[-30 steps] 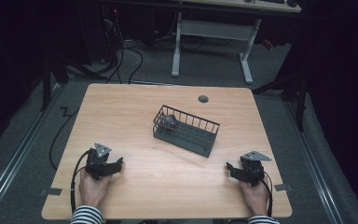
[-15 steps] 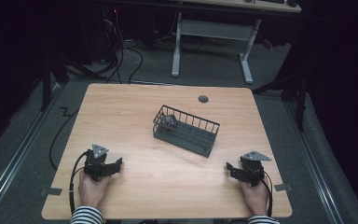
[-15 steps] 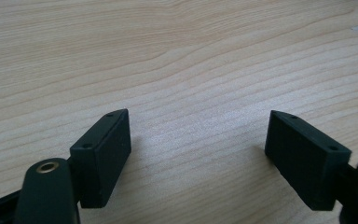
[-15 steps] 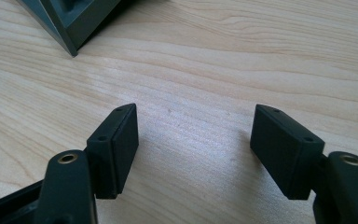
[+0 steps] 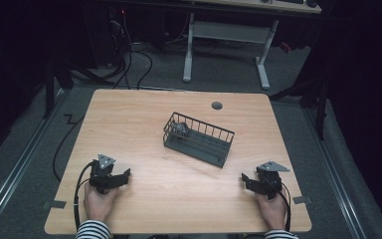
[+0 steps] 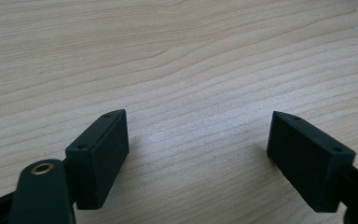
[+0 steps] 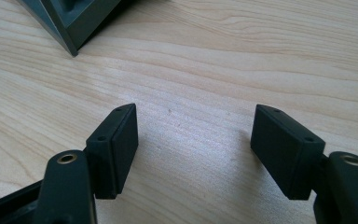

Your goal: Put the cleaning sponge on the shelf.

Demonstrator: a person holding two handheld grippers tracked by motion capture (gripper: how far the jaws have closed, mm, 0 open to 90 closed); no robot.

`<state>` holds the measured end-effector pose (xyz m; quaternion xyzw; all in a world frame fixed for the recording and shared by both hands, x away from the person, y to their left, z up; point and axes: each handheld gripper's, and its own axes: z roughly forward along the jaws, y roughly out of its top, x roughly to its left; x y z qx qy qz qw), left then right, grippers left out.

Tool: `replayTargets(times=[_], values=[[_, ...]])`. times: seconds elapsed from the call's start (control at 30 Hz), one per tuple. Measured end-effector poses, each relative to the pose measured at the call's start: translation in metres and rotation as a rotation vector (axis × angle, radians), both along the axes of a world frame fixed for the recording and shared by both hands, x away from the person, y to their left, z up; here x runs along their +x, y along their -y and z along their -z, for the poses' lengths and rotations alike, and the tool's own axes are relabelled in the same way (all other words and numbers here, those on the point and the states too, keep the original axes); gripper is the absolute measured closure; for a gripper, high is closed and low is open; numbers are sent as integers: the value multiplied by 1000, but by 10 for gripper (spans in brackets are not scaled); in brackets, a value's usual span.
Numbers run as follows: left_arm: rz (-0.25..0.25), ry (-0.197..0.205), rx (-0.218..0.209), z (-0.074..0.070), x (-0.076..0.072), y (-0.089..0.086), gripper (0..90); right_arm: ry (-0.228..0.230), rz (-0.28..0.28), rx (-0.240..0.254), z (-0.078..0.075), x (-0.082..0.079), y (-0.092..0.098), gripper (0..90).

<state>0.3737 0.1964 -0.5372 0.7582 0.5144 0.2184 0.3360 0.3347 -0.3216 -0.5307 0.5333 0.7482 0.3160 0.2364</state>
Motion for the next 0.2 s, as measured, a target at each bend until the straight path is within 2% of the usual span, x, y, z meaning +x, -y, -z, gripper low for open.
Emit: replayTargets(times=[0.2], values=[[4,-2,-2,0,0,0,200,0,0,0,0,0,0,322]])
